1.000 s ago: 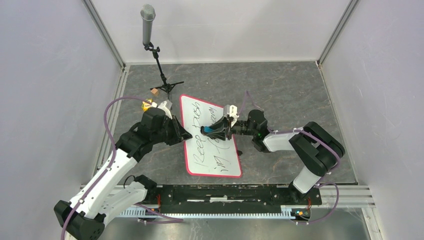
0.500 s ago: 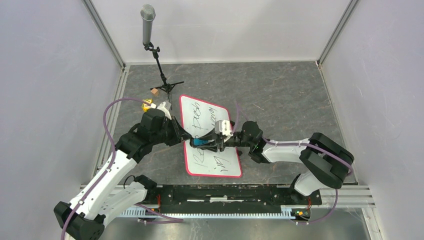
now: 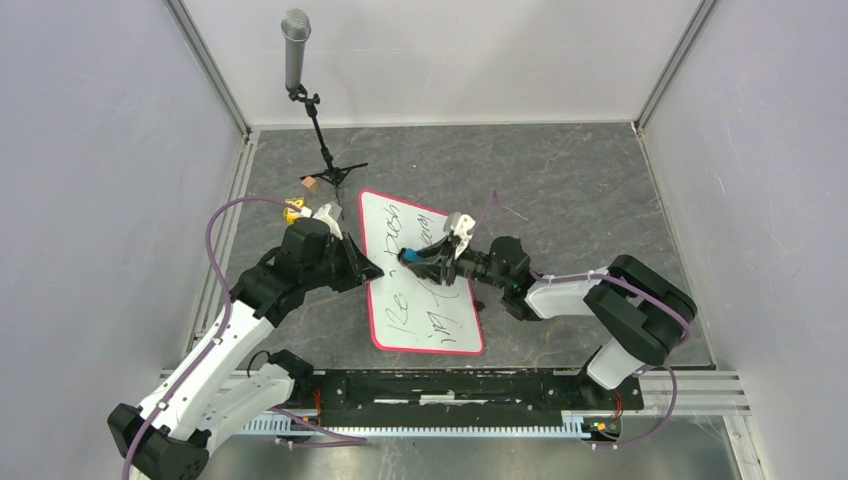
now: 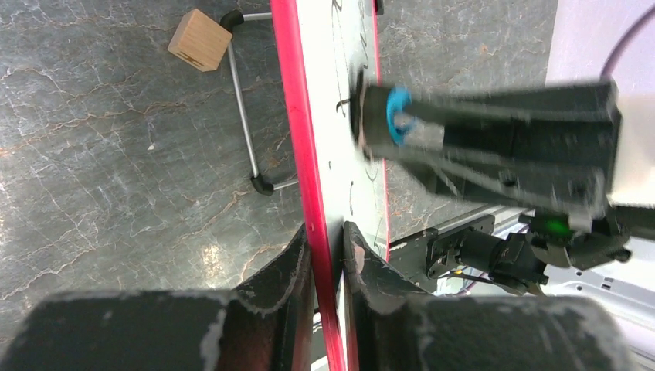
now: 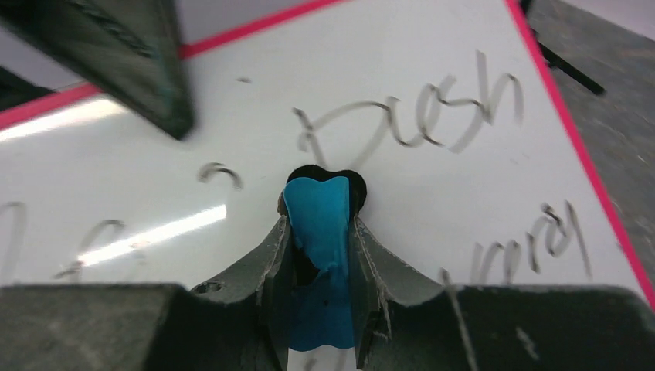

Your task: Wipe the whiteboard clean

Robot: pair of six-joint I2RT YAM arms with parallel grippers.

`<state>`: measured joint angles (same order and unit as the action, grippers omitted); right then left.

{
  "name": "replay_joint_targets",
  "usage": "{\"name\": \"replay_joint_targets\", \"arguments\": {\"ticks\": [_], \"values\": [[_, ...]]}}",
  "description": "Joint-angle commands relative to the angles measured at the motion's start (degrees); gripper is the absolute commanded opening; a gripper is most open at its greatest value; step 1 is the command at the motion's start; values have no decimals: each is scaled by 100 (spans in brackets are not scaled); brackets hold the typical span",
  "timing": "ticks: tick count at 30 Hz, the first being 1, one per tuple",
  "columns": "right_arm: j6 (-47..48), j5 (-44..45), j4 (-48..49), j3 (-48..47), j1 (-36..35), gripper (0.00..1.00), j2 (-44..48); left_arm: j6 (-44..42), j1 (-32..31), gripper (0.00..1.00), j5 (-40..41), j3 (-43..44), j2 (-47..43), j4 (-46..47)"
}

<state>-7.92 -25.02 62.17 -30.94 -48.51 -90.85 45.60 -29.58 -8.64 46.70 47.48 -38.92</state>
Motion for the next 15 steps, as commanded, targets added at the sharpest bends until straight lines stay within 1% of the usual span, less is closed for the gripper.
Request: {"name": "replay_joint_targets", "arguments": {"ticks": [1,4,7,10,13,15], "values": [[-635,701,-775,160,513,18,-389,1,-17,2,88,-71,-29,59],[-681,1003,-1092,151,666,18,-415,1,-13,2,80,-68,-47,53],[-598,1076,-1326,75,676,18,-382,8,-13,2,90,-86,-81,64],[-540,774,-1203,24,606,19,-333,13,-17,2,91,-98,-91,60],[-174,533,-1337,-175,275,19,-222,27,-13,2,81,-108,-112,55],[133,171,-1362,-283,-21,19,-114,44,-15,2,73,-109,-154,86]]}}
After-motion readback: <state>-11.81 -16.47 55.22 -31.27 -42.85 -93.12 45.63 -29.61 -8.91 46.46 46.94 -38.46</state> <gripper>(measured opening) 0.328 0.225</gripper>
